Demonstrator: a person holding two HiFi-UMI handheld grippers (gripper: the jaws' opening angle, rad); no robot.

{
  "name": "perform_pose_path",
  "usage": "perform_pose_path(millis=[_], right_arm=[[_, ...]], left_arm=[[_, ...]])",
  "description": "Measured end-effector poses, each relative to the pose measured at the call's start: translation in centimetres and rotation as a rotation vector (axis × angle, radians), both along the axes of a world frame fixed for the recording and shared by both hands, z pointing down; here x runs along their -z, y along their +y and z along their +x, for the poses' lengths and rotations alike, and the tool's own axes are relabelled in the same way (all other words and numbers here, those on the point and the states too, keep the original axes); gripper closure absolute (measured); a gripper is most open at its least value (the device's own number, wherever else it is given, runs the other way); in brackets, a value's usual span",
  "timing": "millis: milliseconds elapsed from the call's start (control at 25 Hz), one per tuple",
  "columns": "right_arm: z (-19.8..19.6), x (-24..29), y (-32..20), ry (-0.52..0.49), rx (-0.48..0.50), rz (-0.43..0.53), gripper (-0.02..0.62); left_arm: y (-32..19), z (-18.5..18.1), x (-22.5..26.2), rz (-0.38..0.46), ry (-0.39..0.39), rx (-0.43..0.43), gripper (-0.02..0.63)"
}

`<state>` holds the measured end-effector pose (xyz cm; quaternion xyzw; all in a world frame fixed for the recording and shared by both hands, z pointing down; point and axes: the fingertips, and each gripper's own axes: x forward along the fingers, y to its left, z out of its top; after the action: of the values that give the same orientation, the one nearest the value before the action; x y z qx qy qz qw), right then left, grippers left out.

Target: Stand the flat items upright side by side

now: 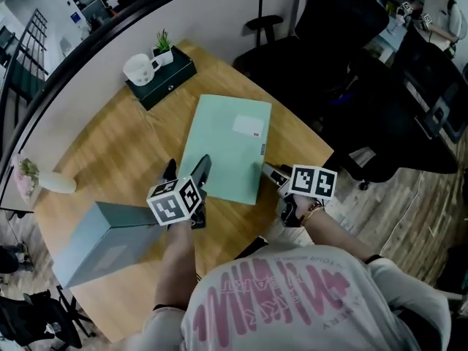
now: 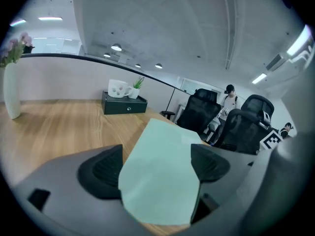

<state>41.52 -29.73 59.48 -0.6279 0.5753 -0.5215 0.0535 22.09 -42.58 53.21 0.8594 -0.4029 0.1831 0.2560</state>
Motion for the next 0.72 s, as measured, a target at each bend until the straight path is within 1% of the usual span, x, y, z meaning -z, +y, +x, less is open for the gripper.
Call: perform_pose_path(millis=[80,120,200,320,400,480,520,600,640,720], right_arm=[[0.2,0.2,-2.2,-0.001,0.001,0.019,0.268],[0.0,0.4,-3.0,0.007,0.028,0.028,0.268],[-1.3,0.4,-3.3,0.032,0.129,0.018,0.270],[-4.0,-0.6,-2.2,0.060,0.285,-0.038,0.279],[-4.2,-0.7,-2.5,0.087,0.338,-0.046,0.270],[-3.4,-0.2,-3.7,0.116,0.365,-0.035,0.259],[-2.9,0.0,-4.3,0.127,0.379,-0.030,0.259],[-2.1,0.4,-5.5,0.133,0.411,-0.033,0.235],[-1.6,0.4,-5.9,0.134,0.423,-0.041,0.230],[-0.2,0.2,-6.9,0.149,0.442,-0.063,0.191]], left_arm=[[-2.5,0.4,-0.9,-0.011,-0.031,0.007,0.165],[-3.7,0.6,-1.4,-0.017,-0.059,0.007,0.148],[-4.8,1.5,-2.6,-0.039,-0.104,-0.023,0.137],[-4.8,2.9,-4.7,-0.101,-0.138,-0.116,0.115],[-5.1,3.3,-5.9,-0.142,-0.164,-0.147,0.115],[-5.4,3.5,-6.6,-0.177,-0.182,-0.157,0.115],[-5.5,3.6,-6.6,-0.187,-0.188,-0.159,0.117],[-5.2,4.0,-6.4,-0.214,-0.184,-0.167,0.122],[-4.4,4.4,-6.4,-0.245,-0.172,-0.176,0.139],[-2.1,5.4,-6.7,-0.333,-0.128,-0.187,0.185]])
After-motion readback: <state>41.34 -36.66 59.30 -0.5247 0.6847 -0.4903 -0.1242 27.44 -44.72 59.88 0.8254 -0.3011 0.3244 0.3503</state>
